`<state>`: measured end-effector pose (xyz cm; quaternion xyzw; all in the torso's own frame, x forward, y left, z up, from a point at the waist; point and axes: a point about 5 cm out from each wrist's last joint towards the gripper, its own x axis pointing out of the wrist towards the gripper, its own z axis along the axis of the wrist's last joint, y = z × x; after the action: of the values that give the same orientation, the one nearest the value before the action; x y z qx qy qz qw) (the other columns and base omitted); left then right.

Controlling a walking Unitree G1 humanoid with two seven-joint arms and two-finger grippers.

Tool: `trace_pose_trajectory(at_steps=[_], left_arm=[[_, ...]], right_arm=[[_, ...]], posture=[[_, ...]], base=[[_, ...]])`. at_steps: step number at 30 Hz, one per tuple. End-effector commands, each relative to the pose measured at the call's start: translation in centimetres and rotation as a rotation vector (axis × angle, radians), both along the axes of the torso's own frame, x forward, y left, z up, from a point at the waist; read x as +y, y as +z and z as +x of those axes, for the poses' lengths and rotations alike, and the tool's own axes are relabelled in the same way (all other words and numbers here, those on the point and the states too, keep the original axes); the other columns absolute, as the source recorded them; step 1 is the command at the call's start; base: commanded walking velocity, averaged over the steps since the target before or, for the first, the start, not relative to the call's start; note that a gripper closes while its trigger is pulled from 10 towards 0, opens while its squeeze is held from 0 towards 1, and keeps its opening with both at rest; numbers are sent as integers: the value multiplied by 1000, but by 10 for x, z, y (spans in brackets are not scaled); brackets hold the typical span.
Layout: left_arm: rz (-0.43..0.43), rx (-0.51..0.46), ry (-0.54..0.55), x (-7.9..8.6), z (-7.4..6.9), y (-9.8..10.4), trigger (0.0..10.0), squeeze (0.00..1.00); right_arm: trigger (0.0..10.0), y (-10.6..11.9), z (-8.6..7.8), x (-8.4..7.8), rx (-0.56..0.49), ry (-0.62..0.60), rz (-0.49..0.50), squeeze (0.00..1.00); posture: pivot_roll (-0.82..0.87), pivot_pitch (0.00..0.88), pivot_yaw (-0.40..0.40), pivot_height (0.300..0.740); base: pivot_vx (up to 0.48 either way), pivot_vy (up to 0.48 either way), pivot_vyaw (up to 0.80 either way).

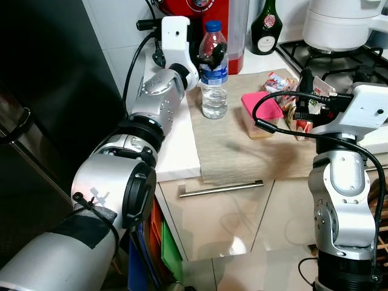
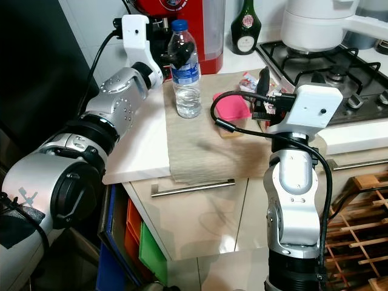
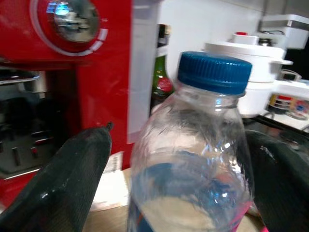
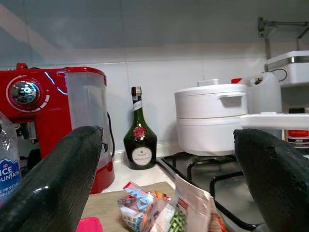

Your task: Restocking fridge

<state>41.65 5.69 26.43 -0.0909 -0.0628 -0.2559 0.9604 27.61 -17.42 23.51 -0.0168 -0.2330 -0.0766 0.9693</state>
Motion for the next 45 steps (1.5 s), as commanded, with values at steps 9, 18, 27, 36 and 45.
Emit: trace_pose_trajectory(at_steps=[9, 18, 27, 36, 45], left_arm=[[34, -21, -36, -5, -1, 3, 0, 0], [65, -13, -26, 5, -1, -7, 0, 0], [55, -27, -25, 14, -1, -10, 0, 0], [-26, -319, -23, 28, -7, 37, 0, 0], [-13, -488, 64, 55, -39, 38, 10000, 0]], right_arm=[[10000, 2, 1, 3, 3, 6, -8, 0], [10000, 0, 7, 5, 20, 26, -20, 0], [10000, -16, 10, 10, 80, 62, -18, 0], [10000, -21, 15, 12, 84, 65, -21, 0], [10000, -33, 17, 9, 101, 57, -67, 0]], posture=[[-231, 0, 173, 740], [-226, 0, 153, 740], [-196, 0, 135, 740], [-174, 0, 137, 740], [-118, 0, 106, 740]], base=[[0, 0, 0], [0, 0, 0], [0, 0, 0], [0, 0, 0], [0, 0, 0]])
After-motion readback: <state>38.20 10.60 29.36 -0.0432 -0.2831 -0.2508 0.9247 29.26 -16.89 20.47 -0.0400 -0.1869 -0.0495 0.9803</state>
